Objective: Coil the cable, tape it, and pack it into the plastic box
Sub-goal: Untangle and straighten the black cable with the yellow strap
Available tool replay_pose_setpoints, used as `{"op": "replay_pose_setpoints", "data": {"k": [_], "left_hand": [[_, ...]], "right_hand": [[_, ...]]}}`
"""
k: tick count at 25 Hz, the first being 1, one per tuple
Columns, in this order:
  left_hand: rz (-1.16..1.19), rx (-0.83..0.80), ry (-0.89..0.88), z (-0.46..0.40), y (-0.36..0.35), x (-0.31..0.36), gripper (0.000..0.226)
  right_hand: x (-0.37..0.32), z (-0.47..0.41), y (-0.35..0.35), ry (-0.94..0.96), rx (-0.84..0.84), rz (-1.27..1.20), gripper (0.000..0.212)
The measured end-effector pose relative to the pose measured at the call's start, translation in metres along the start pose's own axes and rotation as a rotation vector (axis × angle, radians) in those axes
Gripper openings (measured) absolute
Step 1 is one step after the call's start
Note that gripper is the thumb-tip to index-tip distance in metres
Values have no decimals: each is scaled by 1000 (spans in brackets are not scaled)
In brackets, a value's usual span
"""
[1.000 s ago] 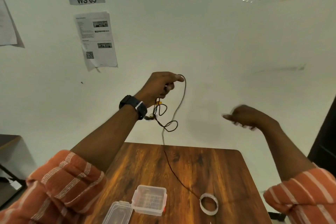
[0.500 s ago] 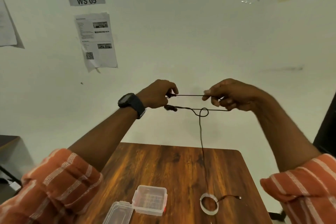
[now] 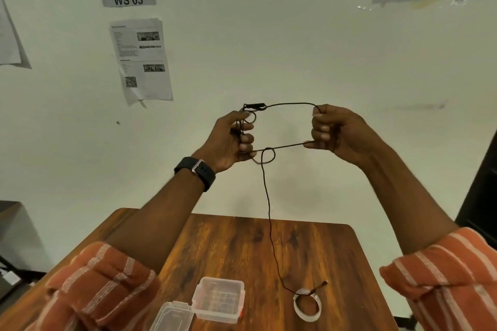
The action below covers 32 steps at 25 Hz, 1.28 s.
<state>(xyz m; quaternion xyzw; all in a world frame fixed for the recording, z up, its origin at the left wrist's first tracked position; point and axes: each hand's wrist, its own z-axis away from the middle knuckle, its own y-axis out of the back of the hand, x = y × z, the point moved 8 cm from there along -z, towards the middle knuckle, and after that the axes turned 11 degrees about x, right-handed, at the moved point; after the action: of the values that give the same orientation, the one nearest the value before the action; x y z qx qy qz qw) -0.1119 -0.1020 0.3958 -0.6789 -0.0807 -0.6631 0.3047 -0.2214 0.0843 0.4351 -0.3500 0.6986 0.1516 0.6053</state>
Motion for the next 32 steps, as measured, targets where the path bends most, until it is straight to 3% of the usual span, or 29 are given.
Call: {"op": "replay_pose_setpoints", "data": {"k": [2, 4, 6, 8, 12, 15, 17, 19, 21, 23, 24, 26, 28, 32], "left_hand": [[-66, -123, -30, 7, -5, 6, 44], [87, -213, -7, 12, -6, 10, 60], [154, -217, -37, 13, -7, 14, 63], [23, -146, -100, 11, -7, 16, 73], [-464, -91, -290, 8, -9, 23, 92], [-587, -184, -306, 9, -25, 18, 99], [-554, -240, -267, 7, -37, 16, 100], [-534, -261, -238, 4, -42, 16, 101], [-733, -238, -313, 3, -36, 19, 104], [-1070, -155, -441, 1, -24, 21, 99], [-1153, -66, -488, -1, -14, 24, 87], [-1114, 185, -608, -3, 8, 39, 49], [-1057, 395, -770, 1, 28, 54, 19], [-991, 711, -833, 7, 83, 79, 6]], "right_hand": [[-5, -8, 14, 28, 153, 7, 16], [-2, -13, 24, -1, 248, -120, 18], [8, -16, 27, -61, 294, -234, 18], [24, -15, 33, -129, 354, -177, 13], [45, -10, 43, -171, 376, 483, 14], [38, -10, 19, 69, 311, 926, 32], [38, -8, -18, 188, 106, 760, 52], [52, -2, -47, 99, -104, 493, 63], [61, -1, -50, 88, -71, 382, 48], [66, -3, -33, 91, 105, 282, 15], [70, -5, -22, 69, 182, 242, 9], [79, -8, -1, 27, 317, 220, 18], [85, -11, 20, 67, 442, 403, 18], [92, -15, 60, 100, 505, 985, 13]]}}
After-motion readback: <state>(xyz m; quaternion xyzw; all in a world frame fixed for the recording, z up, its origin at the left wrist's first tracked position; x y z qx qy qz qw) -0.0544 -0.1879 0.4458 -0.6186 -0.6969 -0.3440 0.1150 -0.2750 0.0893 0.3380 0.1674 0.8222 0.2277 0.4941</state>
